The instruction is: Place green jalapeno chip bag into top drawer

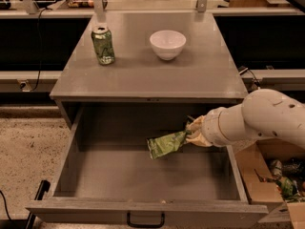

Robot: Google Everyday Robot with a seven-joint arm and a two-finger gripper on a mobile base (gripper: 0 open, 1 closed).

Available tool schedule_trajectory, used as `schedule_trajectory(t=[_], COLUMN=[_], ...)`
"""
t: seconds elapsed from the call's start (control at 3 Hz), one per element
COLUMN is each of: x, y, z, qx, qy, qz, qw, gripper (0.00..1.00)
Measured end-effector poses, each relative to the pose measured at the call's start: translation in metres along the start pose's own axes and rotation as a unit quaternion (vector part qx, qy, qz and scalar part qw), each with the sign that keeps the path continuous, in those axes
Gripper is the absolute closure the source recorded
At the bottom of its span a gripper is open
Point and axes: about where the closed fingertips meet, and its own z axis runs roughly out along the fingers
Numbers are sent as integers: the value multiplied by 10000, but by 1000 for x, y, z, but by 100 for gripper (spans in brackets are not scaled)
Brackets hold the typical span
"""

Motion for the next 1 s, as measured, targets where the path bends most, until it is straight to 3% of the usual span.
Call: schedule_trajectory(t=[0.67,1.0], x=[-3,-3], y=[1,-2], z=[0,-28], qx=[-1,91], qy=[-1,-84], qz=[-28,-44], qw=[10000,9999], gripper=[14,0])
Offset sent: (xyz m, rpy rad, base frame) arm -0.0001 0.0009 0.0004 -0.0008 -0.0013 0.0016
